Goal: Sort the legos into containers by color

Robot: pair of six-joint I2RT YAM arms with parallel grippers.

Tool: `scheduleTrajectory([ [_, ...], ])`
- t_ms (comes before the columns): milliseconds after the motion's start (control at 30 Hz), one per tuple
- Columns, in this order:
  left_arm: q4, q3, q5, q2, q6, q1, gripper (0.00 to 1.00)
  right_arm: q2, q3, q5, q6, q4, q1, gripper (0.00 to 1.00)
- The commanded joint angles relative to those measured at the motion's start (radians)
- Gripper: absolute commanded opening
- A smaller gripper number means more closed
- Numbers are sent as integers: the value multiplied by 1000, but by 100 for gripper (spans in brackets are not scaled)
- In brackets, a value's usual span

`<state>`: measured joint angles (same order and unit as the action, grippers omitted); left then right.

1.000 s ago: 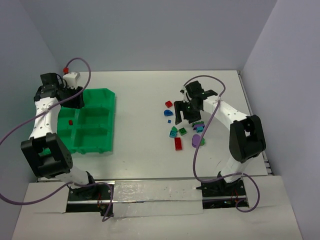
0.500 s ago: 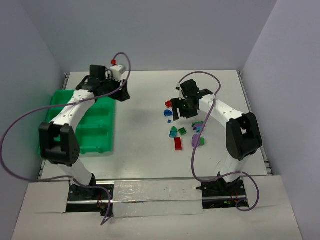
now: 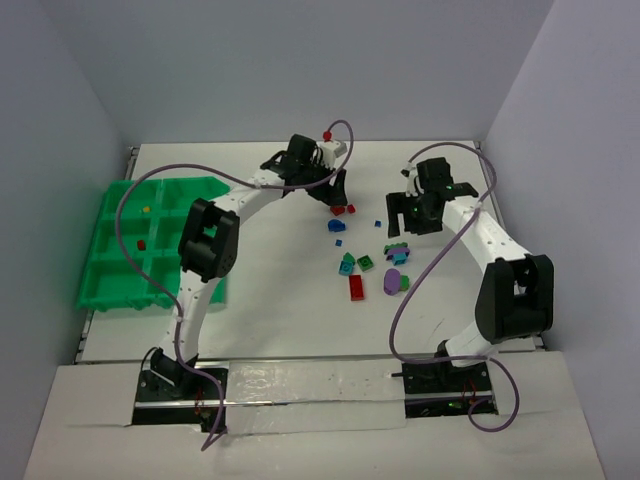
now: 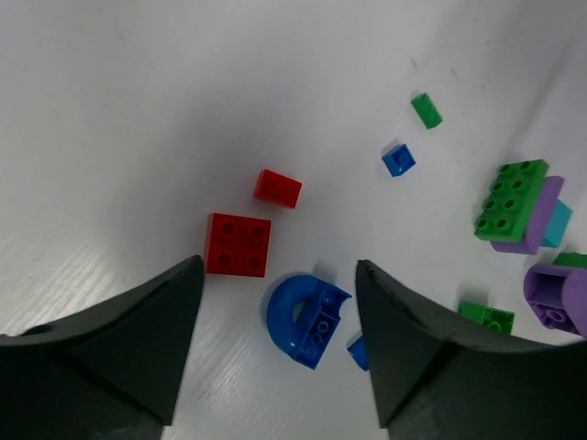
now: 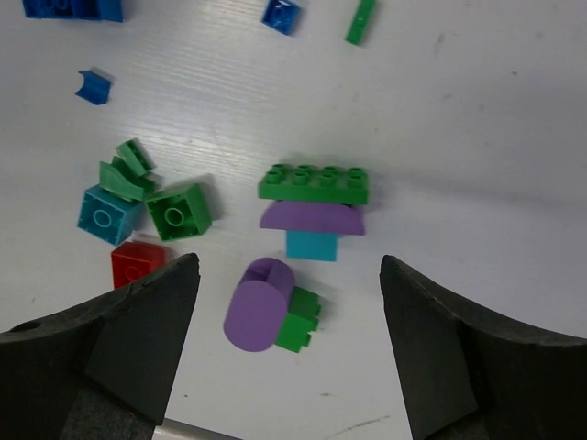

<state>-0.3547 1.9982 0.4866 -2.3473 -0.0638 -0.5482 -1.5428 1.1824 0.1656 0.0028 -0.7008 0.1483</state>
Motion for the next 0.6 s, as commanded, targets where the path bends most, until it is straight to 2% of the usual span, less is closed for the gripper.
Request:
scheduleTrajectory([
  [0, 33, 88, -37, -50, -23, -11, 80, 53, 10, 3, -79, -51, -26, 87],
  [200, 46, 77, -145, -108, -6, -27, 79, 72, 9, -4, -78, -70, -28, 87],
  [333, 39, 74, -164, -124, 10, -27, 77, 67, 17, 2, -81, -75, -27, 87],
  [567, 78, -1, -156, -90, 81, -42, 67, 44, 33, 64, -152, -93, -26, 87],
])
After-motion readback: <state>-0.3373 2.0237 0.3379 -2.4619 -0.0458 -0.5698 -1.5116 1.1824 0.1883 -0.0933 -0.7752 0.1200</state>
